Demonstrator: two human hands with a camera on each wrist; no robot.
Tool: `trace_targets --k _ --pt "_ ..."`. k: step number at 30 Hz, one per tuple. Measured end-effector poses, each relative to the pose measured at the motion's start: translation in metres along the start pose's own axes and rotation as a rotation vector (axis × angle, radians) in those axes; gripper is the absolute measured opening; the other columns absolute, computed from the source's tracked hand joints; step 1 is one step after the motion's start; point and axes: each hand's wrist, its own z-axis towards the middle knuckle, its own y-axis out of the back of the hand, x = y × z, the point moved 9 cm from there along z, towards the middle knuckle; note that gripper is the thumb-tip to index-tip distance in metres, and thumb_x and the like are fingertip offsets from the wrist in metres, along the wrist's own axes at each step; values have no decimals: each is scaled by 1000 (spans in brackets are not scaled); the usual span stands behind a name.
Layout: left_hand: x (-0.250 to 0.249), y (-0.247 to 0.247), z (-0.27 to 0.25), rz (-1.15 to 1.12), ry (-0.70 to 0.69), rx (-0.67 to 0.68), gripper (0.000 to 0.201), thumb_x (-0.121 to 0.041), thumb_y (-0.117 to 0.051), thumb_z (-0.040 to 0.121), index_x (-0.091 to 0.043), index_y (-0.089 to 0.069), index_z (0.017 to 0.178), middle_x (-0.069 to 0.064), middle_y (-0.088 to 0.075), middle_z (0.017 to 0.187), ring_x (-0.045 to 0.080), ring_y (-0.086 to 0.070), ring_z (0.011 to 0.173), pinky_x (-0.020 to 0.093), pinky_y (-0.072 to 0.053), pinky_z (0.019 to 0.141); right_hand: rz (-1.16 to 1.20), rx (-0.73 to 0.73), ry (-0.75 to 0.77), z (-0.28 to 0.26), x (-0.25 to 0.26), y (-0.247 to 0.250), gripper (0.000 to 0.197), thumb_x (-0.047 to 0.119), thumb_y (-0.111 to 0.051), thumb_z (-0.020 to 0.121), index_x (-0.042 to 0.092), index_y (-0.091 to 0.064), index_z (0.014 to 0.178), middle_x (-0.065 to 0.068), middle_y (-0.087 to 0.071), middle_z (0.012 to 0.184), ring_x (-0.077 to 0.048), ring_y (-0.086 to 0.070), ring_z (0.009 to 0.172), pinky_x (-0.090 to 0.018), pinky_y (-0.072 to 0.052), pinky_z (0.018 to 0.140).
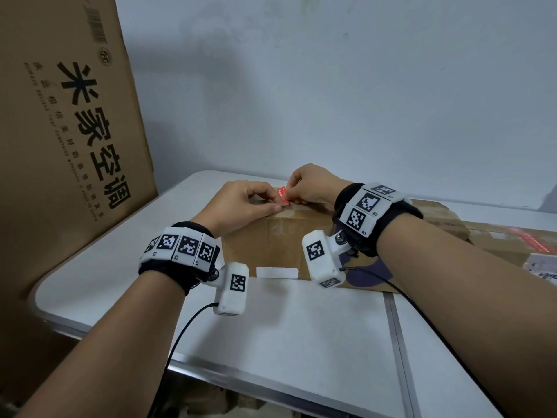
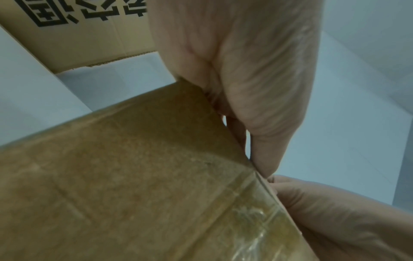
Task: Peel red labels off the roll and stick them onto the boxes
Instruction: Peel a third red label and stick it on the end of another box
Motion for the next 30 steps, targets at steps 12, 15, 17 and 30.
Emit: trace_targets --k 12,15,17,30 --pt "-4 -1 -1 -7 -19 16 6 -24 -74 82 -27 -75 87 -22 -74 92 -10 -64 93 12 -43 89 -274 -73 -21 10 -4 4 32 40 -68 80 11 -54 83 -8 -56 88 -21 -51 83 -24 -35 51" --pt "-4 -1 -2 -1 -17 18 6 -23 -73 82 -25 -75 88 -20 -74 93 -7 -64 94 16 -45 91 -303 -94 -23 11 -4 4 24 31 -63 86 9 -57 77 -12 -62 94 -25 -58 87 -25 -41 55" --pt "-3 -1 -2 -10 -12 19 6 -23 -73 82 -24 -75 88 -17 -75 94 -5 -65 95 21 -48 95 -277 -108 -17 9 -4 5 20 18 -53 90 4 -63 101 -13 -66 104 -27 -62 97 -30 -49 68" --pt "-1 -2 0 -2 -1 19 5 -27 -74 81 -28 -74 86 -19 -74 94 -4 -65 96 31 -49 99 -163 -11 191 -24 10 -4 35 12 -49 90 26 -71 113 -6 -68 117 -8 -51 73 -13 -32 52"
